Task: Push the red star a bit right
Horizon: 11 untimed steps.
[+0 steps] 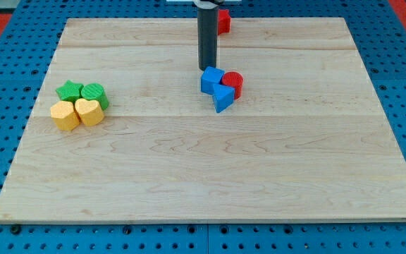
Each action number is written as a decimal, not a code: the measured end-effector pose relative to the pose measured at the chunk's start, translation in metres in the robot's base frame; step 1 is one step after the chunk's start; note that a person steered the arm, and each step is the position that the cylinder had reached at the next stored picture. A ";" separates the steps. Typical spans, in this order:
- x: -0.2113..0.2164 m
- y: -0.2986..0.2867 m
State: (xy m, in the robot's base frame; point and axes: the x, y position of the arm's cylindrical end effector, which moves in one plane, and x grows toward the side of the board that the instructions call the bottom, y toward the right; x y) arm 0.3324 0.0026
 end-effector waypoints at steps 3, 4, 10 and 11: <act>-0.027 -0.097; -0.078 -0.119; -0.077 0.079; -0.068 0.105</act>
